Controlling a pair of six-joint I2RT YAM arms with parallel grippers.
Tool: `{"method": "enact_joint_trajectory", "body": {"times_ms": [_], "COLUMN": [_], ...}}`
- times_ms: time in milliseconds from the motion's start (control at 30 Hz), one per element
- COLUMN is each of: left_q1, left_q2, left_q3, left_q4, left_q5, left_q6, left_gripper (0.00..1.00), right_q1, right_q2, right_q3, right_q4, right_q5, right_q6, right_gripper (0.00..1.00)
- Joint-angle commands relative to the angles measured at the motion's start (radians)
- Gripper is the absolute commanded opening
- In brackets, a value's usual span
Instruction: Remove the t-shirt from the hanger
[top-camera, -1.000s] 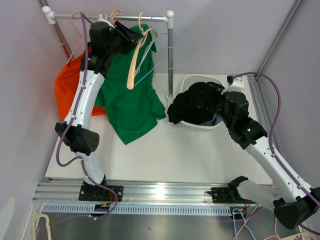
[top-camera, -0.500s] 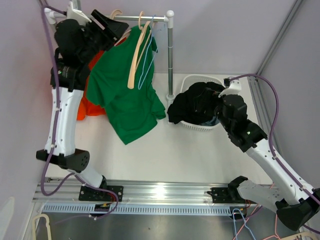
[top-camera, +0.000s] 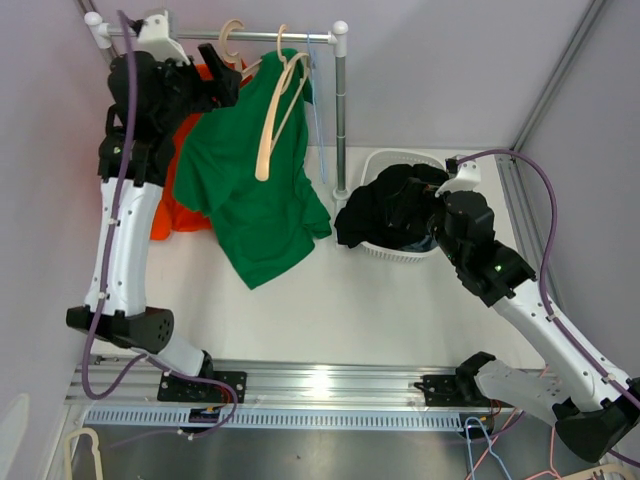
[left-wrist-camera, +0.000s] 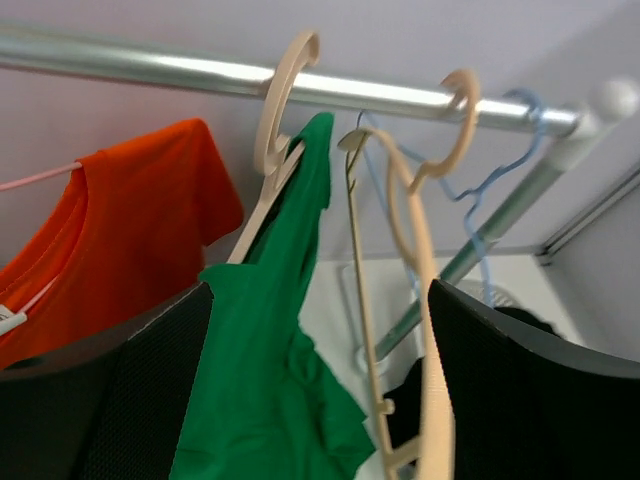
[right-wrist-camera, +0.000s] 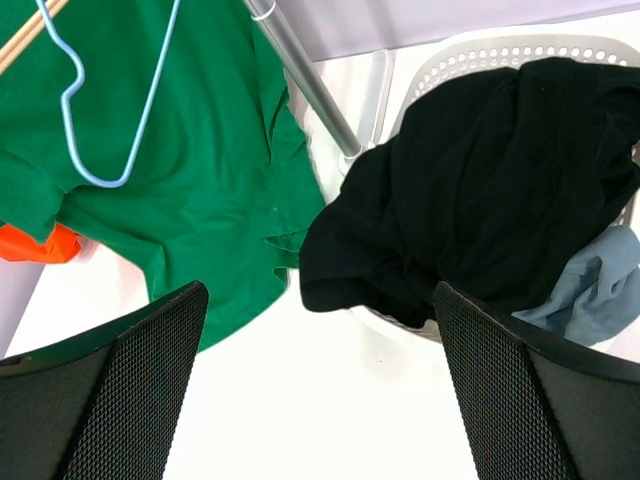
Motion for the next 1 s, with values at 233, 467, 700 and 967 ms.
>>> {"method": "enact_joint_trajectory", "body": {"times_ms": [233, 467, 700, 967], "left_q1": [0.01, 0.012, 0.015, 0.019], "left_q2": [0.095, 0.197, 0.348, 0.413], "left_q3": [0.022, 0.119, 0.266, 0.283], "left_q4": [0.108, 0.155, 0.118, 0.184], "left_q5": [-0.024, -0.001, 0.016, 0.025], "left_q6": [0.25, 0.258, 0.23, 0.216], "left_gripper": [0.86, 0.87, 0.81, 0.27], "right_q1": [0.005, 0.005, 0.006, 0.005], "right_q2": [-0.012, 0.007, 0.022, 0.034], "right_q3": [0.059, 0.12, 0.142, 0.147], "right_q4": [0.012, 0.01, 0.033, 0.05], "right_q5": [-0.008, -0.03, -0.045, -0.034], "right_q6": [-0.031, -0.044, -0.064, -0.082], "right_gripper": [0.99, 0.99, 0.99, 0.99]}}
